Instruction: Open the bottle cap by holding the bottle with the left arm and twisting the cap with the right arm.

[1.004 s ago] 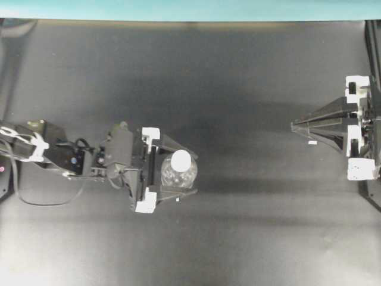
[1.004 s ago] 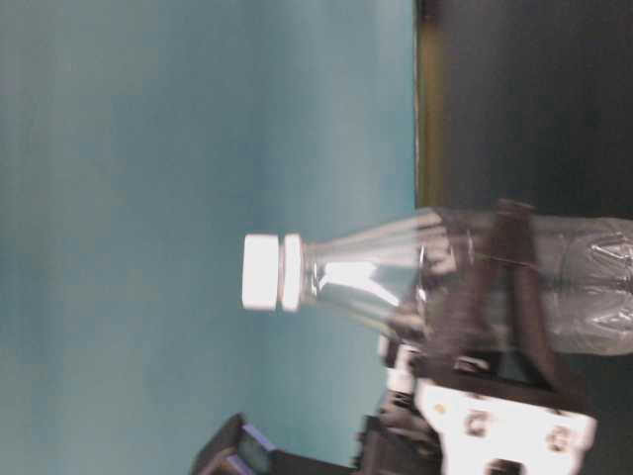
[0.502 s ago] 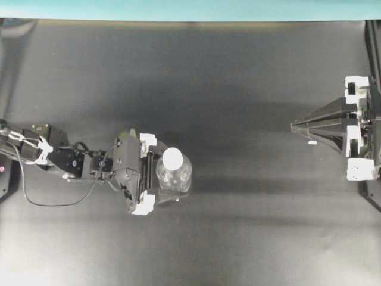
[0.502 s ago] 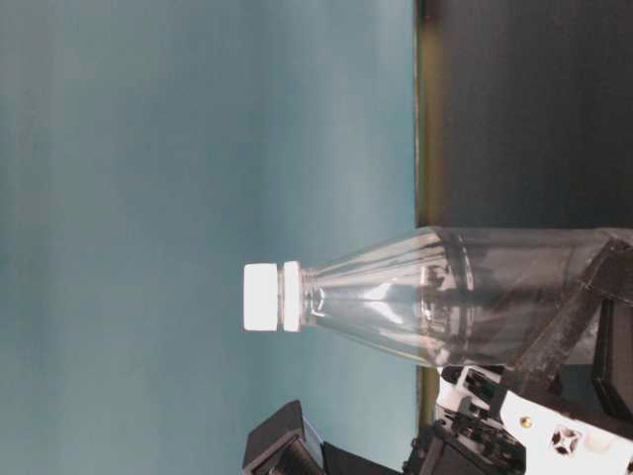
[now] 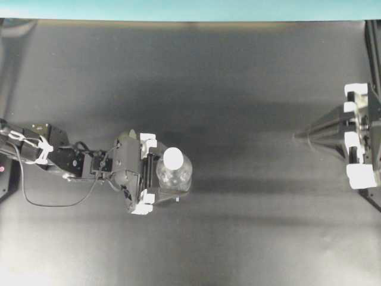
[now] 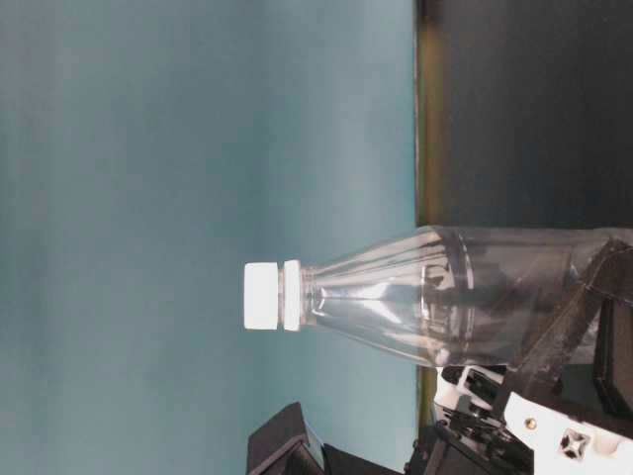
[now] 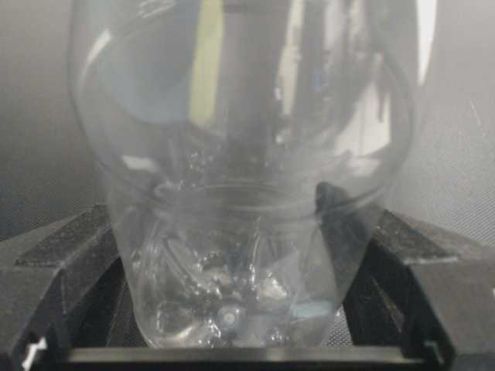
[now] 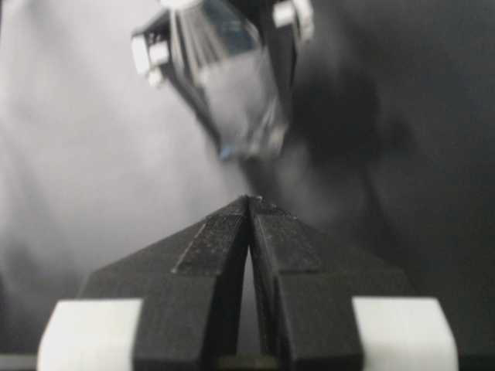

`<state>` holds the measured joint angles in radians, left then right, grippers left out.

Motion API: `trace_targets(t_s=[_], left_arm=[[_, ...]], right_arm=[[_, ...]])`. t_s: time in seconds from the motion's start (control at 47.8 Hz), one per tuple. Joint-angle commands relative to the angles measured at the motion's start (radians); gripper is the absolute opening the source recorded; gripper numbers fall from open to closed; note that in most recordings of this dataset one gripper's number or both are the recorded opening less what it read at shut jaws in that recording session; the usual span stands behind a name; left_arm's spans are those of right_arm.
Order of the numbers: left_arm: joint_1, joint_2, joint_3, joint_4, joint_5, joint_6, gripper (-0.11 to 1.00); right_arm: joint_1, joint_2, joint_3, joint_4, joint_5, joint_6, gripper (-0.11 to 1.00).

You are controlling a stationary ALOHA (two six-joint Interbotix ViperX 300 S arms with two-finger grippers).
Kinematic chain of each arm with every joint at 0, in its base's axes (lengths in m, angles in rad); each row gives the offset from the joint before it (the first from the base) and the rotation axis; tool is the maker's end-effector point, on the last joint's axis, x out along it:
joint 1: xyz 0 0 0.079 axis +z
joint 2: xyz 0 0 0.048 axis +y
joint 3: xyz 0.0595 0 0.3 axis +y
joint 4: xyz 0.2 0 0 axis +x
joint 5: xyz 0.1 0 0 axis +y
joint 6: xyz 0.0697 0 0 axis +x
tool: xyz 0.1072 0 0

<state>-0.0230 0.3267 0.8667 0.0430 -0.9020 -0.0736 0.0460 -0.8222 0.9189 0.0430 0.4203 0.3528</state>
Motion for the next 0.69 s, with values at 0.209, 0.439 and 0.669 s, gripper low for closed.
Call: trace_targets(t_s=[0.209, 0.439, 0.669], left_arm=[[0.011, -0.002, -0.009, 0.003, -0.003, 0.003, 0.82], [0.012, -0.003, -0.006, 0.003, -0.003, 0.003, 0.82], [0.012, -0.003, -0.005, 0.003, -0.003, 0.003, 0.82]], right_arm=[[-0.008, 0.239, -0.351, 0.028, 0.448, 0.086, 0.01], [-0.003, 0.417, -0.575, 0.031, 0.546, 0.086, 0.38], [-0.014, 0.634, -0.798, 0.112, 0.723, 0.106, 0.83]])
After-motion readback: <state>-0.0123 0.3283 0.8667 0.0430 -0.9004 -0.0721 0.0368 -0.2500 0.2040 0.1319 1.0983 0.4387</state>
